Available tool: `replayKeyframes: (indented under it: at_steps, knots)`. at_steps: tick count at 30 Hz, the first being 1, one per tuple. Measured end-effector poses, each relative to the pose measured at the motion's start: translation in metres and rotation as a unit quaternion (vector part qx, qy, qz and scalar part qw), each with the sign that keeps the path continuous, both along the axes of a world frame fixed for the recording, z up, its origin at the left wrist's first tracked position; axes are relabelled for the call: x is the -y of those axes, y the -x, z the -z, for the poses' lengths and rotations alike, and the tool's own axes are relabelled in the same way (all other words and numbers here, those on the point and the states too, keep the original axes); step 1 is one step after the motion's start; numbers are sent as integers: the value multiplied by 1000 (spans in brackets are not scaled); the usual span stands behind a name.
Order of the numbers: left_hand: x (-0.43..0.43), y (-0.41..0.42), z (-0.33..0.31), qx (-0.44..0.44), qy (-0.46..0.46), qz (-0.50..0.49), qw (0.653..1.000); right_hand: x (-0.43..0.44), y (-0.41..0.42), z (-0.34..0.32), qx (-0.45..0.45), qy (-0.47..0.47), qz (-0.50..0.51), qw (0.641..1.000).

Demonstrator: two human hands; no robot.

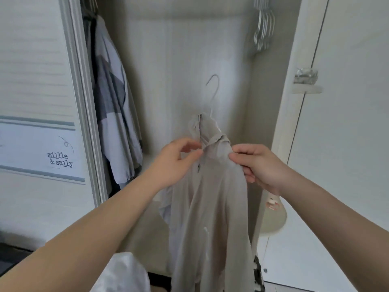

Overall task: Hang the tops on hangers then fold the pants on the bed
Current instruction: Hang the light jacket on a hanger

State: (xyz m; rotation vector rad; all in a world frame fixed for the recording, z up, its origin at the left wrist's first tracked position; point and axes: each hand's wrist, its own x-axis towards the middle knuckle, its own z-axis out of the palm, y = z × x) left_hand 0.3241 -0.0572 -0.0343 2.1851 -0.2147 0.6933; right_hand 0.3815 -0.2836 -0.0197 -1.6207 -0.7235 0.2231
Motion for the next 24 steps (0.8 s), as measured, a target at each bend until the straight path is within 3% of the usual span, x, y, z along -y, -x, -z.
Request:
replayKeyframes:
  at_steps: [7,12,24]
  knots:
    - [-52,-25,-32,14,-16,19,1000,-85,-40,-76,0,-117,3,993]
    - [-68,-56,-65,47,-23,5,999,-143,-82,-140,31,-147,38,988]
    - [-129,-168,-172,88,-92,-159,979,-243,-196,-292,70,-210,39,974]
